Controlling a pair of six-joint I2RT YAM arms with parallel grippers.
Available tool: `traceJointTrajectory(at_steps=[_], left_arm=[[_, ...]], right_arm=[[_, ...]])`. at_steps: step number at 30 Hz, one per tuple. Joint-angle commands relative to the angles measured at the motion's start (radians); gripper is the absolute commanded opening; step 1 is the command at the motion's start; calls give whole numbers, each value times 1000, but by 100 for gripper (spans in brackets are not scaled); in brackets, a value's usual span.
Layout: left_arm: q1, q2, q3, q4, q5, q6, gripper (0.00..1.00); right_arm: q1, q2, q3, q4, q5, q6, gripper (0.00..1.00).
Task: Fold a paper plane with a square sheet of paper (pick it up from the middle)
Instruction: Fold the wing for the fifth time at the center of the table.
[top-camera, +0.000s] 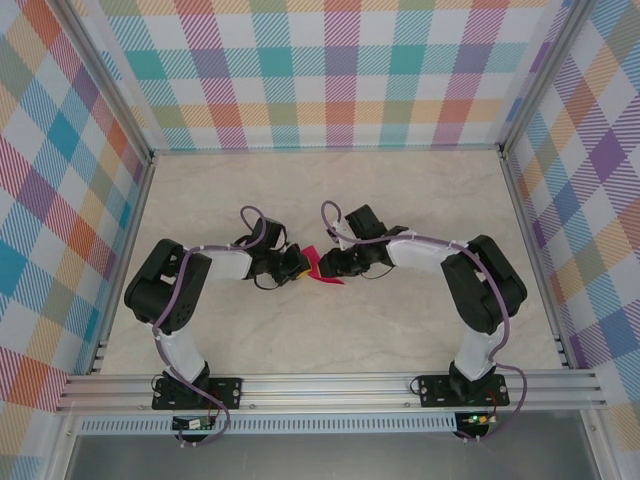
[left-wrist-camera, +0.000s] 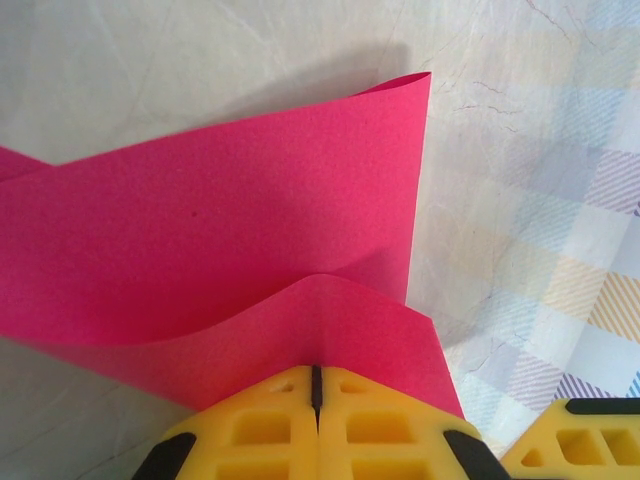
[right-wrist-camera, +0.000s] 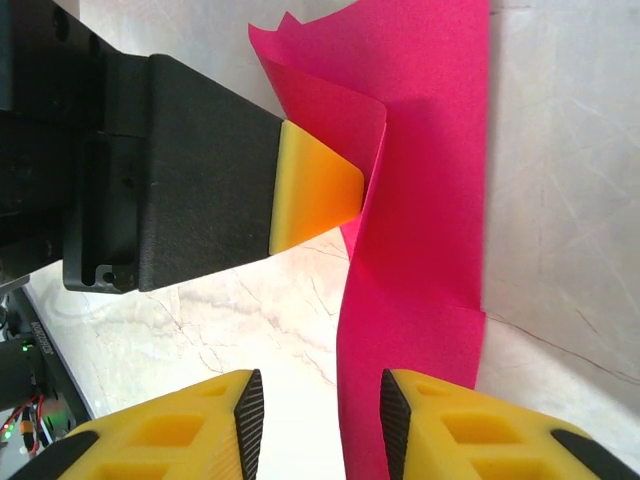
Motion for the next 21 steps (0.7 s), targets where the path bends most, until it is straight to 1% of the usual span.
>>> traceJointTrajectory(at_steps=[1,9,12,14,19,21], left_arm=[[-8,16,18,-3,-1,16,5],[-7,16,20,-5,4,16,5],[-8,15,23,-8,5,16,5],[-8,14,24,-10,4,17,5],[-8,10,29,-14,1,17,5],[-8,10,34,-21,4,19,5]], right_arm=[[-5,6,45,-75,3,-47,39],[-4,70,98,-131,-33,-91,32],[-4,87,111,-141,-53,-104,31],[-4,96,116,-150,-53,-110,29],[-4,112,106,-152,-52,-112,27],[-4,113,95,-145,-50,-110,22]])
